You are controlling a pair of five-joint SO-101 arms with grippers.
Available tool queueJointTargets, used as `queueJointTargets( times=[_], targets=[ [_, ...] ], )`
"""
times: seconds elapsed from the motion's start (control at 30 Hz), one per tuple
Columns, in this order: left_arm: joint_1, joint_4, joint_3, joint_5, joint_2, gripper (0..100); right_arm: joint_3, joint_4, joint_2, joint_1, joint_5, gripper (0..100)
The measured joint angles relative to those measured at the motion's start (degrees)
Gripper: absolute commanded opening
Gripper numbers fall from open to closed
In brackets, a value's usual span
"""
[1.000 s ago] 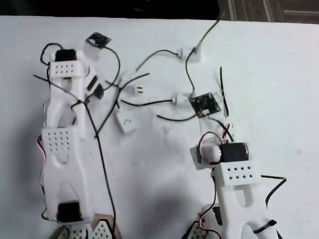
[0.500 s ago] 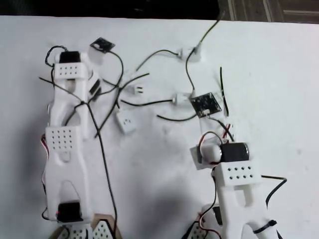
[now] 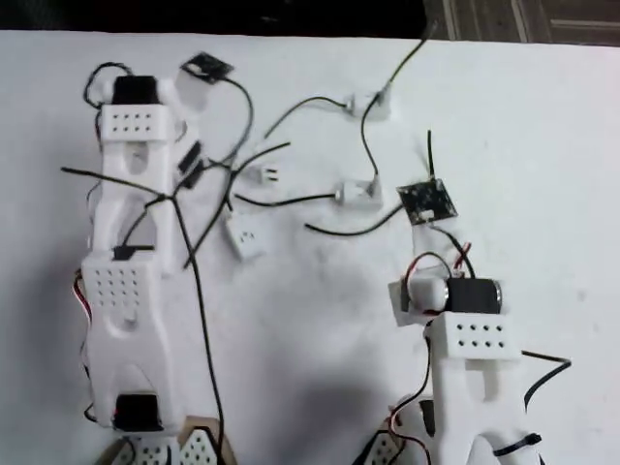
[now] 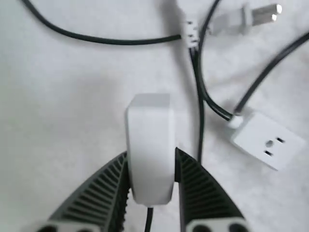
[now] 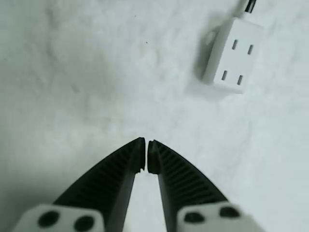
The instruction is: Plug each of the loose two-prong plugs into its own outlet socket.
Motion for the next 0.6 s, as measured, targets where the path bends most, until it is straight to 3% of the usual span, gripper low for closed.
queueJointTargets(
  times=[0.37,0.6],
  targets=[
    [11.0,-1.3,34.3,2.9,-29.0,2,0.0,-0.4,0.0,0.5,0.0,1.9],
    [17.7,-11.3,61.7,4.1,-46.9,2,0.0,-1.2,0.0,0.5,0.0,1.9]
  ],
)
